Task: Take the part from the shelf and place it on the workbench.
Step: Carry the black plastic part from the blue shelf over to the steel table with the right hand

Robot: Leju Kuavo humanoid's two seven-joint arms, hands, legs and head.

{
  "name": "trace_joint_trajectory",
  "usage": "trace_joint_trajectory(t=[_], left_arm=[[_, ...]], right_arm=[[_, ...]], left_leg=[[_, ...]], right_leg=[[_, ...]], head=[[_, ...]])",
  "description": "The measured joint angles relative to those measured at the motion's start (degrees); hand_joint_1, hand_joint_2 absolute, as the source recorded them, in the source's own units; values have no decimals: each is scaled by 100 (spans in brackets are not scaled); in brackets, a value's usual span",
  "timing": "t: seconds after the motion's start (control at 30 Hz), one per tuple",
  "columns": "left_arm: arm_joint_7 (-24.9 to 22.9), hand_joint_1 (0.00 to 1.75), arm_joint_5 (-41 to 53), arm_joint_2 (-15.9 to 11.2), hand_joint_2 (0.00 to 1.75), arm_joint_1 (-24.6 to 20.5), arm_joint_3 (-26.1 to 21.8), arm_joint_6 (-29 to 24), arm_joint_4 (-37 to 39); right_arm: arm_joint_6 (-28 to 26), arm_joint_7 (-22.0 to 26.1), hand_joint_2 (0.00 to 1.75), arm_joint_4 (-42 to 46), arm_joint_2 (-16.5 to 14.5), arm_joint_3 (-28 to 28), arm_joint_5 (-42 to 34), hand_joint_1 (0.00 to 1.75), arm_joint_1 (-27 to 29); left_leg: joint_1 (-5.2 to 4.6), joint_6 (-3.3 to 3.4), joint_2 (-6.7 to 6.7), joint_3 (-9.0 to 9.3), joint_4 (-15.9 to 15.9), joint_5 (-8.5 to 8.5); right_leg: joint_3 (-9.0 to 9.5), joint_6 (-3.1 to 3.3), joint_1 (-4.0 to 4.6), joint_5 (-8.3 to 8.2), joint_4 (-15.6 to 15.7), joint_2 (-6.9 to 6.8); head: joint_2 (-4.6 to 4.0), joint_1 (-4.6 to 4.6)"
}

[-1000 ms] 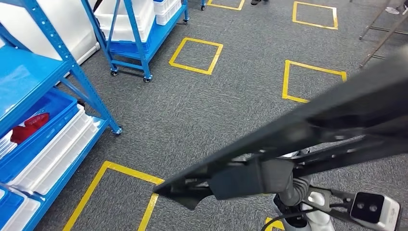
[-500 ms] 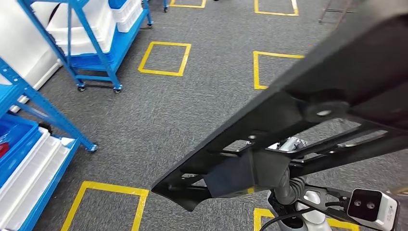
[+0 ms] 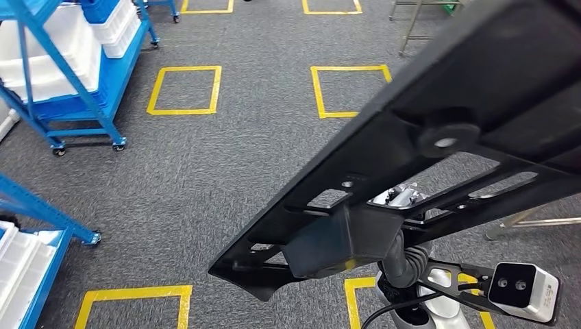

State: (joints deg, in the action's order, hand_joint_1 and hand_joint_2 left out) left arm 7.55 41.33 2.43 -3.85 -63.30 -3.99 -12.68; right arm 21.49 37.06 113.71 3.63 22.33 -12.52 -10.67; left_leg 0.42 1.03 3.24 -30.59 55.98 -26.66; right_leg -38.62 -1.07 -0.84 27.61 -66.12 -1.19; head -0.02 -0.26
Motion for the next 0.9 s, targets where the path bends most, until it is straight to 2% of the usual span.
trace_joint_trajectory(t=[0.07, 0.1, 0.17, 0.2, 0.23, 0.27, 0.33, 0.37, 0.4, 0.43, 0.47, 0.5, 0.53, 0.57, 0.6, 0.63, 0.7, 0.73, 0.77, 0.83, 0.87, 0.9], left_arm=[[4, 0, -4, 0, 175, -4, -16, 8, 0], [11, 0, 2, 1, 175, -6, -24, 15, 0], [32, 0, 17, 1, 175, -17, -33, 38, 0], [44, 0, 29, 2, 175, -31, -33, 56, 0], [56, 0, 42, 2, 175, -44, -33, 78, 0], [68, 0, 57, 5, 175, -53, -32, 100, 0], [92, 0, 84, 14, 175, -44, -31, 135, 0], [102, 0, 96, 17, 175, -32, -31, 147, 0], [112, 0, 108, 17, 175, -21, -31, 160, 0], [124, 0, 122, 17, 175, -16, -31, 174, 0], [135, 0, 137, 17, 175, -17, -31, 190, 0], [146, 0, 154, 17, 175, -23, -30, 202, 0], [157, 0, 171, 17, 175, -27, -29, 210, 0], [169, 0, 187, 17, 175, -30, -27, 216, 0], [182, 0, 202, 16, 175, -31, -25, 219, 0], [195, 0, 210, 16, 175, -33, -23, 223, 0], [215, 0, 219, 14, 175, -49, -16, 231, 0], [221, 0, 221, 14, 175, -64, -10, 235, 0], [227, 0, 221, 11, 175, -74, -3, 237, 0], [235, 0, 221, 5, 175, -73, 7, 239, 0], [232, 0, 216, 2, 175, -63, 9, 238, 0], [225, 0, 208, -1, 175, -56, 8, 236, 0]], right_arm=[[7, 15, 175, -14, 1, 9, -7, 175, -3], [8, 21, 175, -23, 2, 14, -15, 175, -7], [8, 29, 175, -40, 4, 20, -36, 175, -13], [7, 27, 175, -43, 4, 20, -46, 175, -15], [5, 25, 175, -44, 4, 20, -55, 175, -21], [1, 18, 175, -44, 3, 20, -62, 175, -33], [-9, -6, 175, -43, 2, 21, -66, 175, -47], [-19, -20, 175, -43, 2, 22, -65, 175, -47], [-33, -35, 175, -43, 1, 24, -63, 175, -43], [-51, -50, 175, -43, 0, 27, -61, 175, -41], [-69, -66, 175, -43, -2, 29, -56, 175, -41], [-85, -81, 175, -42, -3, 31, -49, 175, -43], [-93, -92, 175, -41, -5, 32, -40, 175, -49], [-98, -98, 175, -40, -6, 33, -33, 175, -59], [-100, -102, 175, -38, -7, 33, -27, 175, -70], [-103, -104, 175, -36, -7, 33, -23, 175, -77], [-110, -106, 175, -27, -7, 33, -18, 175, -80], [-115, -105, 175, -20, -7, 33, -17, 175, -82], [-120, -105, 175, -14, -7, 33, -12, 175, -87], [-129, -105, 175, -7, -7, 33, -3, 175, -91], [-130, -105, 175, -10, -7, 33, 1, 175, -82], [-124, -99, 175, -18, -6, 33, 2, 175, -62]], left_leg=[[-28, -52, 107, 26, 26, -47], [-41, -82, 158, 40, 34, -68], [-45, -140, 267, 72, 29, -92], [-33, -174, 257, 86, 35, -115], [-15, -203, 178, 83, 81, -166], [3, -225, 54, 23, 245, -285], [32, -254, -200, -301, 957, -673], [34, -262, -250, -520, 1399, -857], [34, -267, -267, -691, 1718, -943], [34, -265, -274, -765, 1824, -904], [35, -257, -285, -723, 1682, -748], [40, -245, -334, -578, 1331, -514], [50, -232, -465, -396, 901, -293], [62, -217, -596, -234, 523, -144], [66, -203, -705, -131, 274, -64], [62, -181, -764, -91, 170, -57], [49, -115, -664, -79, 144, -46], [52, -70, -598, -72, 127, -29], [55, -29, -528, -66, 107, -12], [39, 26, -382, -66, 87, -3], [25, 38, -308, -69, 88, -7], [12, 43, -229, -71, 89, -12]], right_leg=[[366, 50, 48, -205, 668, -217], [438, 82, 75, -220, 810, -267], [434, 145, 104, -211, 842, -167], [443, 179, 97, -219, 860, -108], [456, 215, 86, -232, 882, -55], [470, 250, 71, -244, 905, -3], [477, 297, 63, -256, 921, 113], [472, 306, 68, -258, 919, 182], [471, 308, 74, -259, 916, 256], [474, 307, 77, -259, 912, 331], [482, 303, 78, -257, 907, 406], [493, 294, 74, -252, 898, 479], [499, 278, 71, -245, 884, 548], [491, 253, 73, -237, 860, 619], [473, 219, 71, -237, 841, 683], [448, 180, 67, -244, 830, 746], [406, 102, 51, -265, 829, 845], [376, 76, 52, -236, 786, 781], [304, 54, 58, -146, 649, 647], [6, 20, 58, 193, 33, 304], [-192, 2, 48, 373, -372, 216], [-350, -11, 36, 480, -691, 179]], head=[[0, 0], [0, -1], [0, -1], [0, -1], [0, 0], [0, 0], [0, 0], [0, 0], [0, 0], [0, 0], [0, 0], [0, 0], [0, 0], [0, 0], [0, 0], [0, -1], [0, -1], [0, 0], [0, 0], [0, 1], [0, 0], [0, 0]])
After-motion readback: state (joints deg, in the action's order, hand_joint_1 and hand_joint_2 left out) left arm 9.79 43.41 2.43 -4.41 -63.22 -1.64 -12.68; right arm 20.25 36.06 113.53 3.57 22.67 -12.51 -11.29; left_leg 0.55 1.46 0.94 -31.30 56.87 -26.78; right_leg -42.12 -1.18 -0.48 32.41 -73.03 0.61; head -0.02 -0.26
